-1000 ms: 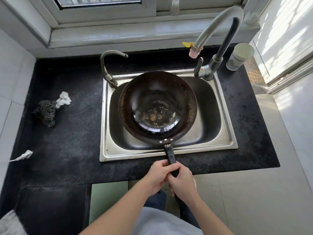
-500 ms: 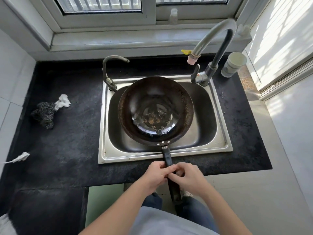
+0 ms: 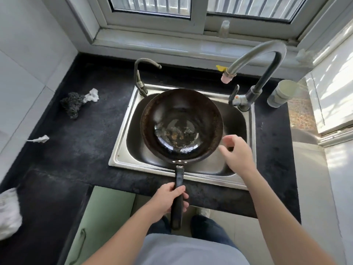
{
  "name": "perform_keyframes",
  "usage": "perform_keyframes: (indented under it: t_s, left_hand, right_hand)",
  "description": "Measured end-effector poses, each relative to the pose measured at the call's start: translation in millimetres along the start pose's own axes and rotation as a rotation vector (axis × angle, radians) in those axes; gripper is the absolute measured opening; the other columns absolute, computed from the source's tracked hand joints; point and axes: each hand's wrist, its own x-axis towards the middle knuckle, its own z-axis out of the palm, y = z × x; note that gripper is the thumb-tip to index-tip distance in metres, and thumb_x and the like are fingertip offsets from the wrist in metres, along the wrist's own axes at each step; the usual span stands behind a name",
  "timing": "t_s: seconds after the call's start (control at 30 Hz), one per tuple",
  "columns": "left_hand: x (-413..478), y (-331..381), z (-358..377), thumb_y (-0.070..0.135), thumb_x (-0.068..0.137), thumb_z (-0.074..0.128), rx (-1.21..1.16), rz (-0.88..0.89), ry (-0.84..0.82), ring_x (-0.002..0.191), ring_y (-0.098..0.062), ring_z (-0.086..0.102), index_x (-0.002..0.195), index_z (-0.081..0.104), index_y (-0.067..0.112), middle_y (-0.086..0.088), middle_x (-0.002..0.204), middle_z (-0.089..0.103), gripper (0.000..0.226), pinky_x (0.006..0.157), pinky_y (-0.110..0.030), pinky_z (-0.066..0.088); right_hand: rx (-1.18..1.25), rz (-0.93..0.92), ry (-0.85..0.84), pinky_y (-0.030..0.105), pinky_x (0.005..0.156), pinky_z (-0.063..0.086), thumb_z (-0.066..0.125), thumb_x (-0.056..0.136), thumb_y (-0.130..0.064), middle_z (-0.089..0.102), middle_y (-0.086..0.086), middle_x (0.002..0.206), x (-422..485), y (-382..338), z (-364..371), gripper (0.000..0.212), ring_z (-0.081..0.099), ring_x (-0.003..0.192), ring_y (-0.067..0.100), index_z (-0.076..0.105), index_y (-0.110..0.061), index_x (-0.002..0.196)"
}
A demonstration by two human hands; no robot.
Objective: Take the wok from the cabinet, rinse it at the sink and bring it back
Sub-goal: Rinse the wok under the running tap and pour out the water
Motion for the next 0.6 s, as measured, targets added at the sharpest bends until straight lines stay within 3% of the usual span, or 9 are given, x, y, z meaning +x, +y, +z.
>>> perform_keyframes:
  t_s: [0.13, 0.3, 0.5, 0.6]
  left_hand:
    - [-3.0, -8.3, 19.3, 0.028, 0.098, 0.055, -0.104, 0.005, 0.094, 0.059, -0.020, 0.059, 0.108, 0.056, 0.006, -0.009, 0.077, 0.060, 0.024, 0.069, -0.044, 0.060]
    - [-4.1, -14.5, 37.8, 0.038, 0.099, 0.047, -0.047, 0.050, 0.231, 0.045, -0.013, 0.043, 0.108, 0.051, 0.013, -0.002, 0.070, 0.048, 0.027, 0.044, -0.028, 0.045]
    - [-0.8, -18.5, 46.6, 0.042, 0.099, 0.047, 0.031, 0.103, 0.361, 0.039, -0.012, 0.037, 0.109, 0.054, 0.018, -0.001, 0.067, 0.043, 0.027, 0.038, -0.024, 0.035]
    - [1.3, -20.8, 47.3, 0.042, 0.099, 0.047, 0.044, 0.127, 0.380, 0.039, -0.011, 0.035, 0.093, 0.054, 0.032, -0.001, 0.066, 0.043, 0.014, 0.039, -0.025, 0.034]
  right_hand:
    - [0.005, -0.090, 0.087, 0.046, 0.104, 0.049, 0.068, 0.090, -0.021, 0.056, 0.010, 0.136, 55.8, -1.8, -29.3, 0.053, 0.054, 0.123, 0.022, 0.051, -0.012, 0.139]
    - [0.040, -0.134, 0.070, 0.031, 0.115, 0.028, 0.068, 0.090, -0.015, 0.037, 0.014, 0.155, 110.1, -16.7, -56.4, 0.077, 0.038, 0.142, 0.026, 0.026, -0.006, 0.155]
    - [-0.051, -0.147, -0.073, 0.037, 0.118, 0.024, 0.064, 0.092, -0.021, 0.032, 0.015, 0.161, 141.7, -23.1, -57.6, 0.081, 0.031, 0.148, 0.031, 0.019, -0.006, 0.158]
    - [-0.055, -0.143, -0.087, 0.035, 0.121, 0.020, 0.061, 0.093, -0.016, 0.027, 0.013, 0.164, 142.0, -22.8, -53.4, 0.082, 0.026, 0.151, 0.028, 0.014, -0.006, 0.159]
